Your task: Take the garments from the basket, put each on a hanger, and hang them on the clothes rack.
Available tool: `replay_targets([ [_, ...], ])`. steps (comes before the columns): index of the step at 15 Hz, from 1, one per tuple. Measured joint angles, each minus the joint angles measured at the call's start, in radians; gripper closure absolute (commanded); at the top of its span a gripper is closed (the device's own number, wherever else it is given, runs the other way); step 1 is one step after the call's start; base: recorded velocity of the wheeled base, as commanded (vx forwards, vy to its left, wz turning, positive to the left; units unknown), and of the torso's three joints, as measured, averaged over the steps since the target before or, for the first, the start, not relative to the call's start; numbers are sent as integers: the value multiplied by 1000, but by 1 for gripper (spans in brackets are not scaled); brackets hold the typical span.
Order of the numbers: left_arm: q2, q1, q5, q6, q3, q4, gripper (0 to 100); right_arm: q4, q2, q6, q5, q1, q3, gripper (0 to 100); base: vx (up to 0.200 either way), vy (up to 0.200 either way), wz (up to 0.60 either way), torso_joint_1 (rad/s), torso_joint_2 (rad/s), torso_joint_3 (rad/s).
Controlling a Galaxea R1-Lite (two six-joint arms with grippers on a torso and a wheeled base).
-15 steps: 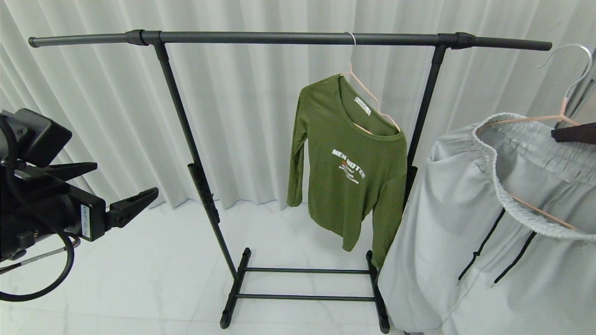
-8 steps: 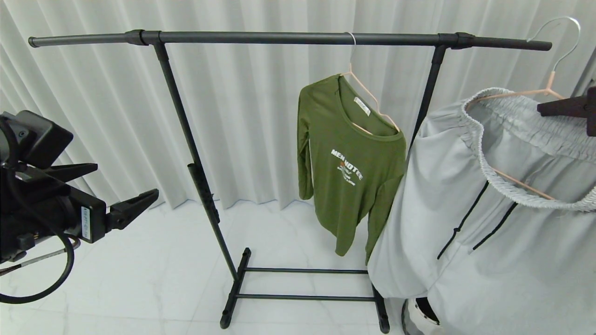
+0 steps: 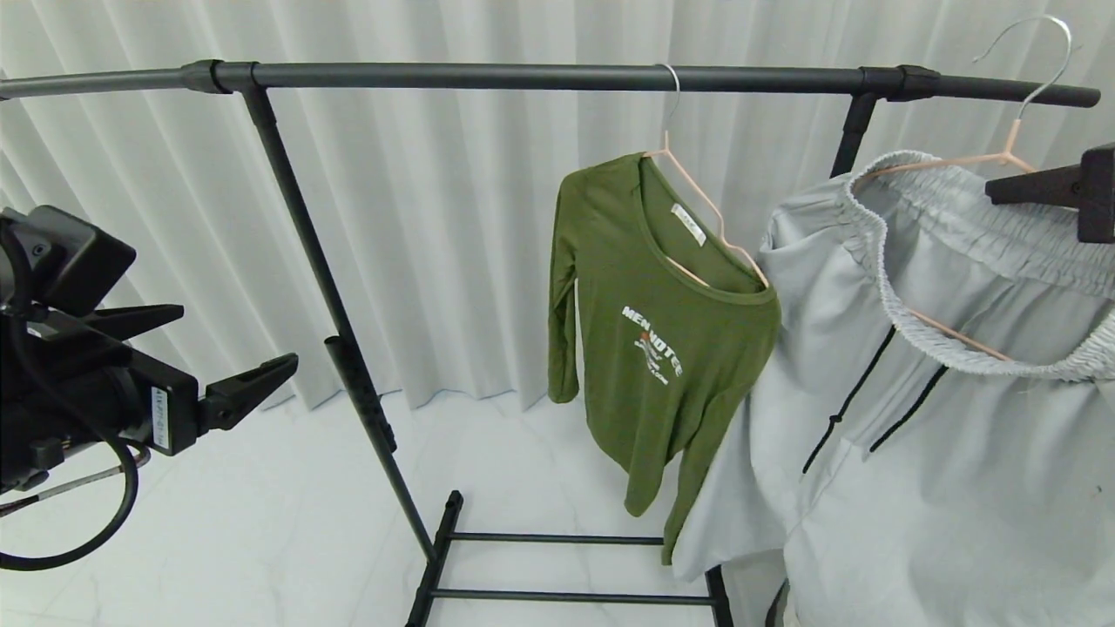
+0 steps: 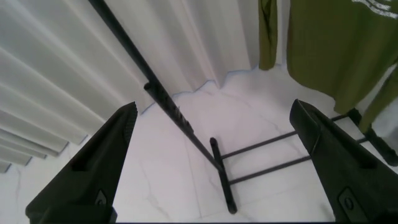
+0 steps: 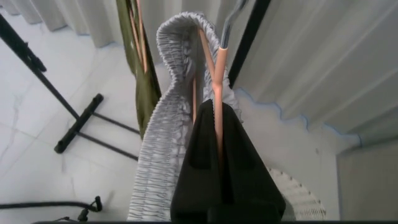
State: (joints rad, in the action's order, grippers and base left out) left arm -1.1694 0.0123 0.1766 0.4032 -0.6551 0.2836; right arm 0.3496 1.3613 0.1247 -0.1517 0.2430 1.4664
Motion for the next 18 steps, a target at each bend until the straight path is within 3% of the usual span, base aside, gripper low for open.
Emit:
replay_targets([
  [3,0,0,0,0,2,0,0,-36,24,-3,-1,32,15,100,200,0,0,2,4,4],
  [12,14,1,1,2,21,1,0,-38,177,-3,11,40,179,100,0,0,0,0,0,0],
  [18,22,2,1,2,22,1,0,-39,317,-3,88,33,299,100,0,0,0,0,0,0],
])
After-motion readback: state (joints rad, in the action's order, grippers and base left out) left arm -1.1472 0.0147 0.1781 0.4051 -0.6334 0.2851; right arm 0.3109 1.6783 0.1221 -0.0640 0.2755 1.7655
